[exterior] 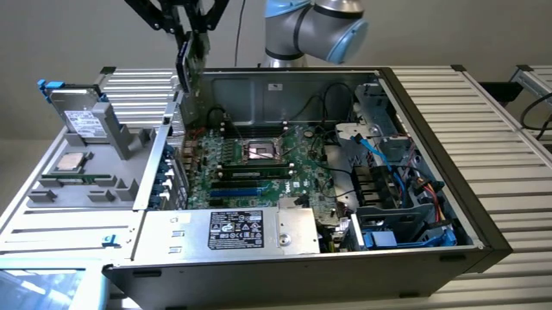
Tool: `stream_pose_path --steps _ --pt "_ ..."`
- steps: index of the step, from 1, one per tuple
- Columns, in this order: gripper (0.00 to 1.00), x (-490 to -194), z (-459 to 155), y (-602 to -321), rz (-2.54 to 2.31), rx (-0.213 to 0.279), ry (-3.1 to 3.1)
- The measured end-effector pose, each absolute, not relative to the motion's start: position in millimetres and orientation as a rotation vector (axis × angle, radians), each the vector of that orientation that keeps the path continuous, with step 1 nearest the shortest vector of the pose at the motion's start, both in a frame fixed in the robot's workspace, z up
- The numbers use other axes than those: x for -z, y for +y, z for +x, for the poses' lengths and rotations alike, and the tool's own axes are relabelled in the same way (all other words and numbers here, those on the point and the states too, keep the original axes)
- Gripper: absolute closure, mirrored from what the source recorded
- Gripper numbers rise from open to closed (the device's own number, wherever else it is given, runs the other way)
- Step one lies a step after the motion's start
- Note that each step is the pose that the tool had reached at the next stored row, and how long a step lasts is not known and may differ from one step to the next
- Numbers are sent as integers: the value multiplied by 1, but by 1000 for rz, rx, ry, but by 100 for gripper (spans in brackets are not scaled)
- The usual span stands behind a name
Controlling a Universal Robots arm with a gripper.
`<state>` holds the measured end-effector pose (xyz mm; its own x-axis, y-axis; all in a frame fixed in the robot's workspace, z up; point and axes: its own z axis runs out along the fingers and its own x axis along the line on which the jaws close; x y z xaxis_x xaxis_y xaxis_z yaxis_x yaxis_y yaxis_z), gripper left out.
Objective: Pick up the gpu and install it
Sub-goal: 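Pick up the gpu and move the gpu toward the slot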
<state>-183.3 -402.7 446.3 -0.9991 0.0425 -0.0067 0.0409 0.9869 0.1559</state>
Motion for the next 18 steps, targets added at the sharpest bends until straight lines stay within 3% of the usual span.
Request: stream_pose_path --steps 18 --pt "72 -440 -111 -416 67 -234 3130"
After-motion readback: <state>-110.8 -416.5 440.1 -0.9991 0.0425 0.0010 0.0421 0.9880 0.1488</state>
